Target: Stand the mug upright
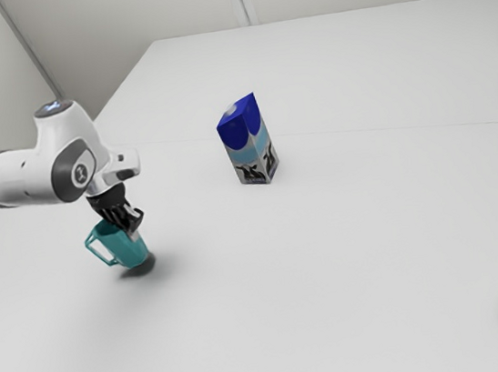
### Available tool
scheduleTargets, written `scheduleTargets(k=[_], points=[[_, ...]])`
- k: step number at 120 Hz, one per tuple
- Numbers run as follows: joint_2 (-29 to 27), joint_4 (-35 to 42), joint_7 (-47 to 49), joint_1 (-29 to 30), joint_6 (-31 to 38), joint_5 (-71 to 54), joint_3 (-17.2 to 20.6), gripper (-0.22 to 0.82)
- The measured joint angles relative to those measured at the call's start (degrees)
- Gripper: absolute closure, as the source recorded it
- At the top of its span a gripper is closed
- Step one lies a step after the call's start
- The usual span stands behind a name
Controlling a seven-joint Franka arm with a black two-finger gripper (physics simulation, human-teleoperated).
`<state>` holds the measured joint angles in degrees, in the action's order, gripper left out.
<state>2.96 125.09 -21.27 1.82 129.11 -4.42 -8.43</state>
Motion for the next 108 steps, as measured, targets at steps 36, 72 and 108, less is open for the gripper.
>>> scheduleTargets(k=[36,72,108], points=[[2.02,0.12,1.4,-1.51,2.39,0.41,-0.45,0.79],[2.48,0.11,2.3,-1.22,3.35,0.25,-0.46,0.79],[3.41,-0.02,2.5,-1.17,3.43,0.37,-0.45,0.5]])
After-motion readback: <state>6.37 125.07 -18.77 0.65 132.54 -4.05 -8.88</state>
